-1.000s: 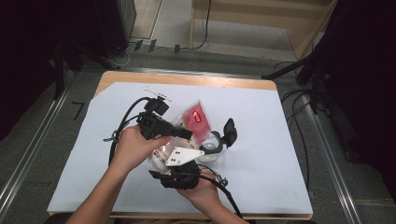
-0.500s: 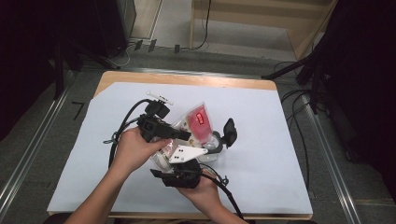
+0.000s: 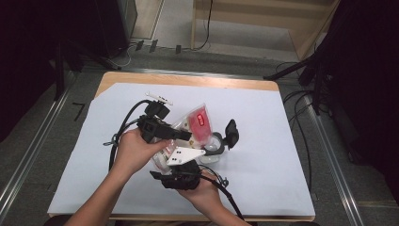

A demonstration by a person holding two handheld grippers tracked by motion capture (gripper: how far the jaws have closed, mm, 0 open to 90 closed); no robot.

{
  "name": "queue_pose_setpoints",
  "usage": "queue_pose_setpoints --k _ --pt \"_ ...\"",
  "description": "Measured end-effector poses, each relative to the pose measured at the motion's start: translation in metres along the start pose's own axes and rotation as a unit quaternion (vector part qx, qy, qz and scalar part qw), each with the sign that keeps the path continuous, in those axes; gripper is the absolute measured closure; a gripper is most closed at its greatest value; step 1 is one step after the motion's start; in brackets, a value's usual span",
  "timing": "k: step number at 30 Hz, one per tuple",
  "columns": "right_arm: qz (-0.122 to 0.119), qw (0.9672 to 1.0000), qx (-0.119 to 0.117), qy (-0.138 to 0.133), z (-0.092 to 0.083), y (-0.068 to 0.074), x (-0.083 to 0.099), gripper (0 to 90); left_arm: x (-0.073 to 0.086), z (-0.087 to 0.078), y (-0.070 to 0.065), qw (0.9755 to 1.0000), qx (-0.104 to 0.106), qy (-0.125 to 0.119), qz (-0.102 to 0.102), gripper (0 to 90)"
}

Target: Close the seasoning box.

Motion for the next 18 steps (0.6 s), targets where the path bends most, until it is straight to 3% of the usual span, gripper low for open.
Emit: queue_pose_setpoints --k 4,6,10,18 --pt "0.010 0.9999 -0.004 -0.003 -0.0001 -0.0005 -0.0005 60.8 -0.0001 0.0004 -0.0001 1.0000 0.003 -0.002 -0.002 69.5" --pt "0.031 0.9994 -0.013 -0.006 0.0003 -0.0009 -0.0006 60.8 0.0001 0.0011 -0.0003 1.0000 0.000 -0.001 0.000 69.0" --pt "0.036 0.9992 -0.015 -0.008 -0.0008 -0.0012 -0.0012 60.8 -0.0007 0.0012 -0.0005 0.9999 0.008 -0.003 -0.006 66.4" --pt "0.032 0.9994 -0.008 -0.006 -0.0023 -0.0006 -0.0008 60.5 -0.0009 0.0019 -0.0017 1.0000 0.002 -0.005 0.001 68.8"
Point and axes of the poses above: each handheld gripper's, and its own axes: z roughly forward along the jaws, x roughly out of its underside, y roughly to its left, the point moved 4 cm from there along z, roughly forward along the jaws, and after that the axes turned 3 degrees about -y, right-handed, at the moved point
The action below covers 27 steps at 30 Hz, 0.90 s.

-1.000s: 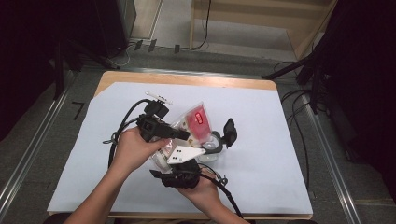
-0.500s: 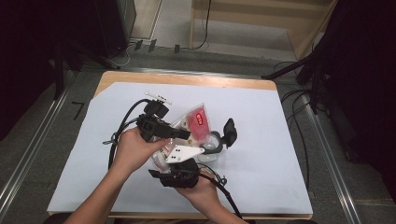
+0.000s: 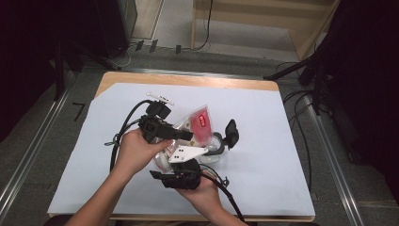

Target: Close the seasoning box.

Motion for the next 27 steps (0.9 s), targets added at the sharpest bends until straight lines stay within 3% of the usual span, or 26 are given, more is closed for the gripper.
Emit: queue_pose_setpoints --k 6,9,16,20,27 --pt "0.002 1.0000 -0.002 0.006 0.000 -0.001 0.000 60.8 0.000 0.000 0.000 1.0000 -0.002 -0.001 -0.001 68.5" --pt "0.018 0.9998 -0.007 0.005 -0.001 -0.001 -0.001 60.9 -0.001 0.001 -0.001 1.0000 0.000 -0.002 0.000 66.9" --pt "0.028 0.9995 -0.016 -0.002 -0.003 -0.001 -0.003 60.8 -0.002 0.001 0.001 0.9999 0.005 -0.003 -0.011 65.5" --pt "0.015 0.9997 -0.019 -0.004 -0.003 -0.003 -0.003 60.8 -0.005 0.002 0.002 0.9998 0.007 -0.001 -0.018 66.9" --pt "0.001 0.9999 -0.013 0.000 -0.004 -0.003 -0.004 61.0 -0.010 0.003 -0.001 0.9999 0.005 0.011 -0.008 67.9"
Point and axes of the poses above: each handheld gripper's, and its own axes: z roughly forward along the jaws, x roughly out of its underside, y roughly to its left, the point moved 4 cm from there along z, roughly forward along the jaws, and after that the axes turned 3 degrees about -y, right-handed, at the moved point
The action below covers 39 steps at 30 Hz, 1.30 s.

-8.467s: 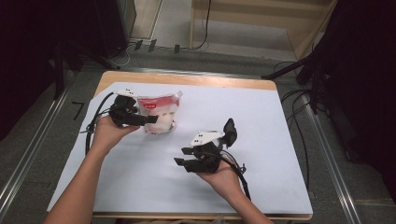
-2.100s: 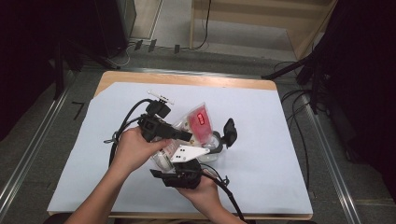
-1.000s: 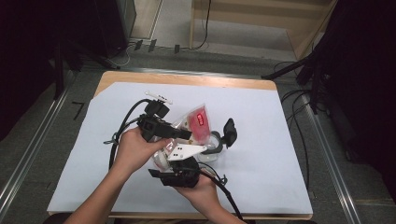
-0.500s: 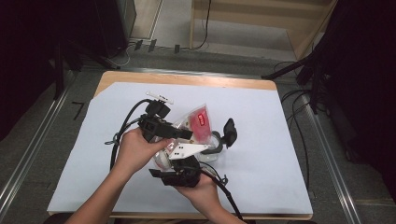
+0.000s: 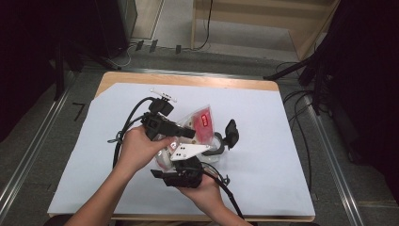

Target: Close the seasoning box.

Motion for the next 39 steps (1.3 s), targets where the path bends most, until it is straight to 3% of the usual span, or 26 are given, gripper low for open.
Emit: queue_pose_setpoints --k 19,22,33,39 --pt "-0.001 0.9999 0.007 -0.009 -0.004 -0.002 -0.006 62.5 -0.013 0.003 -0.006 0.9997 -0.013 0.020 0.004 68.6" --pt "-0.005 0.9999 0.010 -0.003 -0.003 -0.002 -0.005 62.6 -0.010 0.001 -0.005 0.9996 -0.020 0.018 0.014 69.1" --pt "-0.029 0.9996 -0.001 0.000 0.000 0.004 -0.003 62.6 0.000 -0.006 -0.008 0.9996 -0.026 0.003 0.006 69.0" --pt "-0.031 0.9995 -0.006 0.004 0.003 0.006 -0.002 62.6 0.002 -0.008 -0.004 0.9998 -0.022 0.001 0.004 68.8"
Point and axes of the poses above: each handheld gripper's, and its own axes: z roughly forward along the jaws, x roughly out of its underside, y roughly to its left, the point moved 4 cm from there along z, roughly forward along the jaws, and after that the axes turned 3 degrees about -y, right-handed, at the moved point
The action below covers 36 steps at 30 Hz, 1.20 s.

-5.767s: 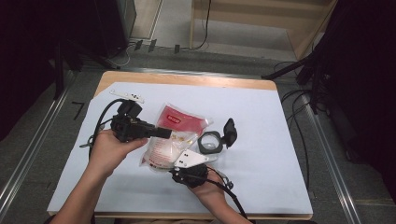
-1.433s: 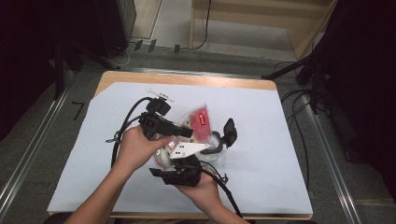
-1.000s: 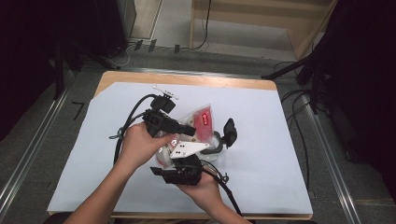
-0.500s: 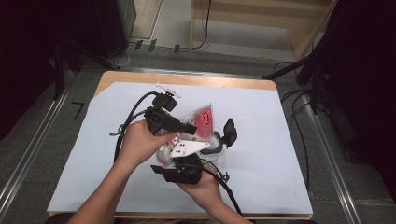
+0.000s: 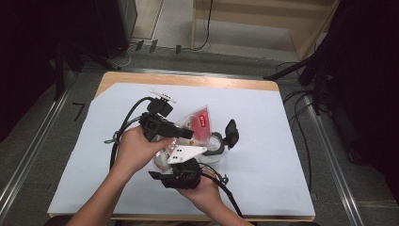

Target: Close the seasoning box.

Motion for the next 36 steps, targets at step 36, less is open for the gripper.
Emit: queue_pose_setpoints --k 36 --pt "0.003 1.0000 0.000 0.005 0.0022 -0.0012 -0.0005 62.7 -0.0008 0.0019 0.0005 1.0000 0.001 -0.007 0.005 67.1"
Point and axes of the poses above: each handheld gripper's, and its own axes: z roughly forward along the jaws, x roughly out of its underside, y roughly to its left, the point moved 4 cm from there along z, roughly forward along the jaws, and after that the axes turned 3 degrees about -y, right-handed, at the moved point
